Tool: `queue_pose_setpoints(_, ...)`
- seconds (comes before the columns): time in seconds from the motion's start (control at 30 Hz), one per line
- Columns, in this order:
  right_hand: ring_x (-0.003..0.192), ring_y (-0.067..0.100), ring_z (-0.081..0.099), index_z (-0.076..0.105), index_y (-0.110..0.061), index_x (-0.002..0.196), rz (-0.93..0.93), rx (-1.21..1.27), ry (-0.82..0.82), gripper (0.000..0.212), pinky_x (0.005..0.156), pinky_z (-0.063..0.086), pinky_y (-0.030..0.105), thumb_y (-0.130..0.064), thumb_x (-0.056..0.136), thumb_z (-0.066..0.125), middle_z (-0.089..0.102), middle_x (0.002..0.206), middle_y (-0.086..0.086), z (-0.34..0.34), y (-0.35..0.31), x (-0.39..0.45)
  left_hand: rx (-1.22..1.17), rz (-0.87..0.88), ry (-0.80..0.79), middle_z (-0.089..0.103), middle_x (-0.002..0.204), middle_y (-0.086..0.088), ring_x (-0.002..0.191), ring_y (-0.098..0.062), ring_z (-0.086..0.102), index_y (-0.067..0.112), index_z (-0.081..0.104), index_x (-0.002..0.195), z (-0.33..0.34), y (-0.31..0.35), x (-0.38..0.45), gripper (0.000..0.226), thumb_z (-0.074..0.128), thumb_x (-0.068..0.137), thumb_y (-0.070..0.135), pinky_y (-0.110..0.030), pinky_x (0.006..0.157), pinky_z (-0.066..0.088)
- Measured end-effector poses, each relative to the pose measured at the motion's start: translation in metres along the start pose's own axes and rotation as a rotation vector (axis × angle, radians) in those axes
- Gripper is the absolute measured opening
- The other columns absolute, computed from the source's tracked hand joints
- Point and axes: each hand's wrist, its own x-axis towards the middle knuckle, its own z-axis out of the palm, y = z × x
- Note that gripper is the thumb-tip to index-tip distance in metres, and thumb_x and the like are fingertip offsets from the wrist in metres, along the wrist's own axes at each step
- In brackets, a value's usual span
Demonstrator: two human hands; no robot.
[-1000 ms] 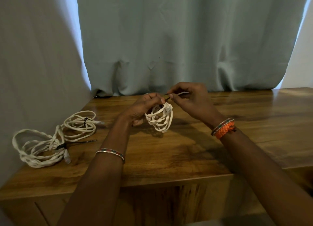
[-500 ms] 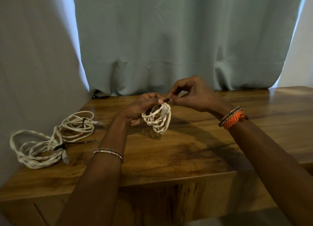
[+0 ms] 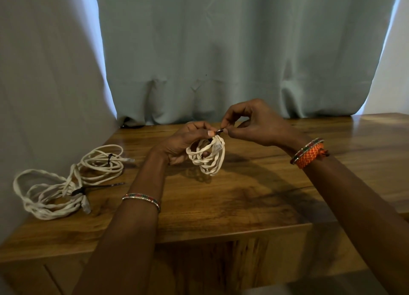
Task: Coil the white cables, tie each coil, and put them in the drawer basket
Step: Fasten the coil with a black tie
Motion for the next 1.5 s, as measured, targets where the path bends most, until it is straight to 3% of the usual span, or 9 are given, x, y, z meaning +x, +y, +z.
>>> queue_pose_setpoints(0.27,0.084,0.009,0.066,0.071,-0.015,0.085,-0.015,-0.05,-0.023,0.009,0.076,0.057,0.025,-0.009,0.078,0.072,0.069,0.081,-0.005,-0.001,-0.004,0.001,0.008,-0.005,-0.01,0.067,0.064,0.0,0.051,-0.008,0.062,0.005,0.055,0.083,0.003,0.001,-0.001,0.004,0.056,0.083,0.001,-0.018,0.044,0.051)
queue_pose_setpoints(0.5,0.083,0.007,0.065,0.071,-0.014,0.085,-0.009,-0.064,-0.014,0.009,0.076,0.056,0.023,-0.008,0.078,0.071,0.067,0.08,-0.009,0.003,-0.005,-0.002,0.053,-0.003,-0.002,0.067,0.063,0.0,0.051,-0.007,0.061,0.006,0.055,0.08,0.003,0.001,-0.002,0.014,0.047,0.088,-0.002,-0.016,0.046,0.051)
queue_pose_setpoints(0.8,0.082,0.008,0.066,0.071,-0.012,0.084,-0.013,-0.044,-0.002,0.009,0.075,0.057,0.023,-0.005,0.078,0.072,0.069,0.082,-0.003,0.008,-0.003,-0.003,0.085,-0.025,-0.015,0.065,0.067,-0.002,0.052,-0.008,0.061,0.005,0.057,0.082,-0.001,-0.002,0.0,0.005,0.06,0.082,0.001,-0.018,0.049,0.051)
queue_pose_setpoints(0.93,0.083,0.005,0.065,0.071,-0.012,0.086,-0.001,-0.029,-0.03,0.008,0.075,0.057,0.026,-0.009,0.079,0.073,0.07,0.084,-0.003,0.013,0.001,-0.003,0.153,-0.02,-0.009,0.065,0.062,-0.001,0.05,-0.007,0.059,0.006,0.058,0.08,0.0,-0.002,-0.001,0.011,0.053,0.084,-0.002,-0.017,0.047,0.049)
queue_pose_setpoints(1.13,0.085,0.006,0.067,0.072,-0.017,0.088,0.037,0.102,-0.002,0.01,0.077,0.057,0.027,-0.013,0.079,0.074,0.071,0.085,-0.006,0.011,0.007,-0.004,0.117,-0.024,-0.013,0.066,0.061,0.0,0.049,-0.007,0.06,0.007,0.06,0.08,0.0,-0.001,-0.001,0.011,0.054,0.085,0.0,-0.017,0.047,0.05)
queue_pose_setpoints(1.23,0.084,0.006,0.069,0.07,-0.016,0.09,0.056,0.338,-0.014,0.016,0.075,0.054,0.018,-0.005,0.079,0.071,0.071,0.086,-0.003,0.011,0.008,-0.004,0.034,-0.008,-0.057,0.066,0.066,-0.002,0.051,-0.008,0.062,0.01,0.066,0.076,-0.002,0.0,-0.001,0.008,0.072,0.07,0.011,-0.017,0.049,0.051)
queue_pose_setpoints(1.3,0.083,0.012,0.069,0.068,-0.011,0.092,0.09,0.517,0.001,0.017,0.075,0.056,0.022,0.0,0.079,0.068,0.07,0.087,0.005,0.012,0.011,-0.004,0.009,-0.006,-0.078,0.068,0.069,-0.002,0.054,-0.008,0.064,0.011,0.068,0.076,-0.003,0.0,-0.001,0.015,0.072,0.062,0.016,-0.018,0.05,0.052)
queue_pose_setpoints(1.37,0.081,0.017,0.069,0.067,-0.007,0.091,0.102,0.599,0.015,0.014,0.073,0.057,0.026,-0.001,0.079,0.067,0.069,0.087,0.01,0.015,0.015,-0.004,0.002,0.001,-0.071,0.069,0.071,-0.003,0.057,-0.009,0.064,0.014,0.07,0.072,-0.005,-0.002,0.0,0.007,0.075,0.07,0.009,-0.019,0.052,0.053)
queue_pose_setpoints(1.5,0.078,0.017,0.07,0.068,-0.007,0.087,0.085,0.547,0.052,0.011,0.07,0.057,0.024,0.0,0.078,0.068,0.07,0.084,0.009,0.019,0.015,-0.003,0.043,-0.012,-0.016,0.069,0.073,-0.004,0.058,-0.01,0.063,0.01,0.067,0.077,-0.006,-0.003,0.003,0.009,0.06,0.081,0.006,-0.019,0.051,0.052)
